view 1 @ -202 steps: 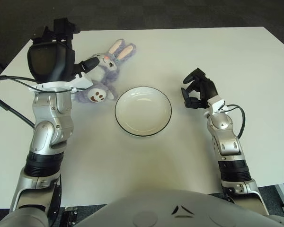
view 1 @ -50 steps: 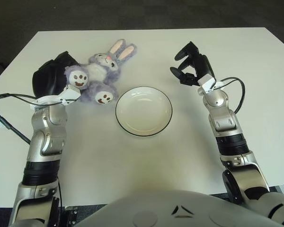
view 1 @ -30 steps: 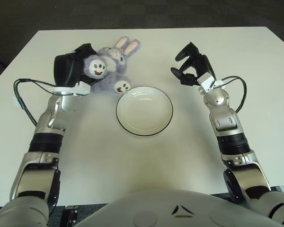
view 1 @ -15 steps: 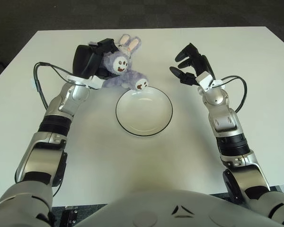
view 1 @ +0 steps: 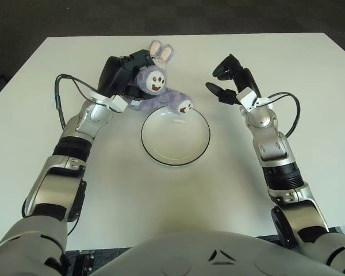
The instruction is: Put the doll into the plate.
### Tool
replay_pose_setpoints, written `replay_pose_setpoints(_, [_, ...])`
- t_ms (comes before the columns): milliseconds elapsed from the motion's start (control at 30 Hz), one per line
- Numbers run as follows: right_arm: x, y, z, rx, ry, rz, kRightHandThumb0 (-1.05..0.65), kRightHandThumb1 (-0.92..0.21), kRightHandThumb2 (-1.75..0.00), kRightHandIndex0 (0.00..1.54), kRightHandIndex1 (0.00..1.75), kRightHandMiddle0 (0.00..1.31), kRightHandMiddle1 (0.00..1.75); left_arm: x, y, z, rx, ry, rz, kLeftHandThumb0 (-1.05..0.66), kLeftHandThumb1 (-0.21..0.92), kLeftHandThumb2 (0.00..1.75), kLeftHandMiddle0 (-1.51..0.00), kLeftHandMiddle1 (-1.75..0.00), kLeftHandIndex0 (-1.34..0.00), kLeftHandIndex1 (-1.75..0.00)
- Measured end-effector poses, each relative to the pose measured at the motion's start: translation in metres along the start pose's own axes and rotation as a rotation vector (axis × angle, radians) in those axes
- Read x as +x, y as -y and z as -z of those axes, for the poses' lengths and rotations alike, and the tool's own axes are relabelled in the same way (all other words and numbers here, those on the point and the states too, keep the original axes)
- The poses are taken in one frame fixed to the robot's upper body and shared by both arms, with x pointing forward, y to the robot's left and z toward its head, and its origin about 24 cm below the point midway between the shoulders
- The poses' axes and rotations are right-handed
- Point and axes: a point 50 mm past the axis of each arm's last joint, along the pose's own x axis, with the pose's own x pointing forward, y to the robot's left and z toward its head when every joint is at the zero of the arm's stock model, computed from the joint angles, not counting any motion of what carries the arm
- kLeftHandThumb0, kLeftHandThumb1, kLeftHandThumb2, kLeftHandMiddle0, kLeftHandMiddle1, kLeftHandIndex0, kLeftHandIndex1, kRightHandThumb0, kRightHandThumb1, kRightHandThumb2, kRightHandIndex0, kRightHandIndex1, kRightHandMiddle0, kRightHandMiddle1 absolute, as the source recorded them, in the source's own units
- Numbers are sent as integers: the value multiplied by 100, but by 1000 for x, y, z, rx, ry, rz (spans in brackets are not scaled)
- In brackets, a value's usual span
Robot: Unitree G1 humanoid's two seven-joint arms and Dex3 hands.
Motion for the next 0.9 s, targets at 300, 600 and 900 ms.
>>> replay_pose_setpoints(300, [5,1,-1,-6,-11,-1,-35,-92,-45,20,86,26,168,4,2,-7,-159,49,-7,-3,30,120,-79,-151,-52,-154])
replay_pose_setpoints(600, [21,1,-1,-24,-20,-11,-35,-92,-44,23,88,27,166,5,2,-16,-364,75,-7,-1,38,107,-72,-134,-54,-161])
replay_pose_setpoints(900, [30,-2,3,-57,-10,-30,-35,-92,-46,26,88,25,168,-2,0,-26,-501,62,5,-1,39,104,-71,-129,-56,-161])
